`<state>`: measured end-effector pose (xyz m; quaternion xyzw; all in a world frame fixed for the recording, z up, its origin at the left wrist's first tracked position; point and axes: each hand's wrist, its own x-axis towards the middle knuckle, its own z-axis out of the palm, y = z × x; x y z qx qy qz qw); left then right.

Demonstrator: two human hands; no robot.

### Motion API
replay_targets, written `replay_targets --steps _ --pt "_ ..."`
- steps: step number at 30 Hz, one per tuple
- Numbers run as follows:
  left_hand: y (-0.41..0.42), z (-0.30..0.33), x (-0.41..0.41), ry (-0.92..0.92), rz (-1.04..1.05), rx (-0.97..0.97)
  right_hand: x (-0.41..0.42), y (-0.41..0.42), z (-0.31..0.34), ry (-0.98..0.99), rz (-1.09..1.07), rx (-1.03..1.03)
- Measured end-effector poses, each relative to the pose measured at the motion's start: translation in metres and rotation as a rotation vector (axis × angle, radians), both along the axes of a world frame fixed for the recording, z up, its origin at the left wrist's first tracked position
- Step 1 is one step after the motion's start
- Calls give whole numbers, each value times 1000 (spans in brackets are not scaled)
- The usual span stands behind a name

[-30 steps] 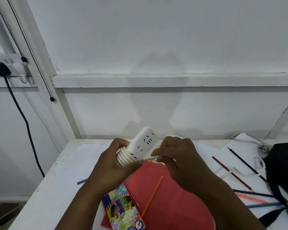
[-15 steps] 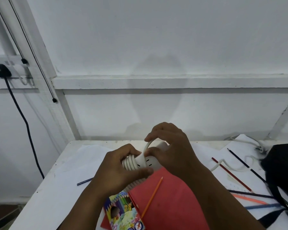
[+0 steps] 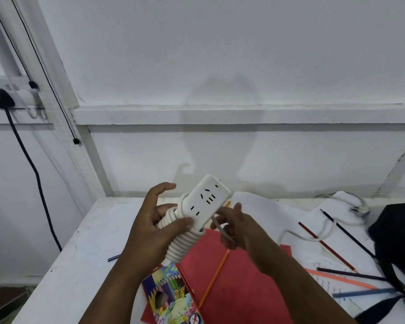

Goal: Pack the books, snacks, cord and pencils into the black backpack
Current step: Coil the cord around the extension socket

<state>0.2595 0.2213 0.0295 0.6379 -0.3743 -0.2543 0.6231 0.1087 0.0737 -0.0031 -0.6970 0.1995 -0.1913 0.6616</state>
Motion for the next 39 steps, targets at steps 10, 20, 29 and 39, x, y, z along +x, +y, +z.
replay_targets --steps 10,20,29,39 --pt "-8 -20 4 -3 169 20 -7 13 -9 170 -37 -706" --pt "-7 -23 8 40 258 53 -16 4 -12 137 -225 -873" --pt "-4 -24 10 -110 177 140 -20 -4 -10 45 -362 -982" --pt "-7 -29 11 -144 286 155 -23 2 -1 7 -285 -1043"
